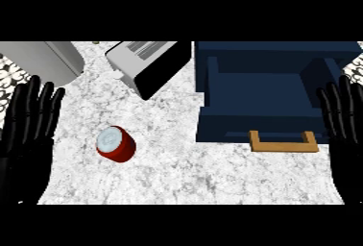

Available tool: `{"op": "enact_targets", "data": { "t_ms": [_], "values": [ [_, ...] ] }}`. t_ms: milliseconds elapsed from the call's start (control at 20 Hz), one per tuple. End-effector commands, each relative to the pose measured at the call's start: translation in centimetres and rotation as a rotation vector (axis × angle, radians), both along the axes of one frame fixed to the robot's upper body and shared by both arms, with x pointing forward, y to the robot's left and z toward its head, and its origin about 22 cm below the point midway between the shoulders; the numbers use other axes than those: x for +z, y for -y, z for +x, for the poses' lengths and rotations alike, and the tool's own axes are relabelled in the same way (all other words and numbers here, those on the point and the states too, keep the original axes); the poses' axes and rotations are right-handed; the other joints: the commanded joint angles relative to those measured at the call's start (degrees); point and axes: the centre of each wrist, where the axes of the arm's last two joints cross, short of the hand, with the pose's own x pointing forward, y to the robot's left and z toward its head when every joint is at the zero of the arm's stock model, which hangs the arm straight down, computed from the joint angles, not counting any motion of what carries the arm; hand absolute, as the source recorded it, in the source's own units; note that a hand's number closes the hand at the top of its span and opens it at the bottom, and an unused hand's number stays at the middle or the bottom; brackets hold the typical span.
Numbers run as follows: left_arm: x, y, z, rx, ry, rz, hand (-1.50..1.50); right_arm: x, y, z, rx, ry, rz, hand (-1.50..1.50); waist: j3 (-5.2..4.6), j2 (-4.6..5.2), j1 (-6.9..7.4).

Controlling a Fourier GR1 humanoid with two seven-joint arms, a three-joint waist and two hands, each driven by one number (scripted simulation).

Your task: Pick up the can, place it into the drawer and close the drawer

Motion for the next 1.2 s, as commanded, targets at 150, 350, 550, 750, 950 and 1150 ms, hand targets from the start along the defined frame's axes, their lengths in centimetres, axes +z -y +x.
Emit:
{"op": "enact_targets", "data": {
  "t_ms": [150,350,550,750,950,1150],
  "values": [
    [0.8,2.9,1.4,-0.088,0.036,0.015,-1.50,1.3,0.0,1.1,-0.009,0.048,0.005,-1.50,0.34,0.13,-0.89],
    [-2.7,1.8,-0.2,0.031,-0.339,0.076,-1.50,-1.6,0.6,-0.3,-0.106,-0.268,0.031,-1.50,0.40,0.14,-0.87],
    [-0.6,4.2,-0.8,0.037,-0.355,0.080,-1.50,-2.0,1.3,-1.1,-0.136,-0.289,0.030,-1.50,0.37,0.05,-0.92],
    [0.7,4.6,-2.1,0.047,-0.375,0.074,-1.50,-3.8,2.4,-2.9,-0.136,-0.307,0.027,-1.50,0.37,0.03,-0.96],
    [0.0,4.0,-2.3,0.049,-0.388,0.046,-1.50,-2.2,2.3,-2.1,-0.124,-0.281,0.020,-1.50,0.34,0.09,-0.80],
    [-0.5,2.6,-2.6,0.088,-0.402,0.026,-1.50,-2.1,4.1,-3.3,-0.127,-0.291,0.023,-1.50,0.33,0.07,-0.82]
  ]
}}
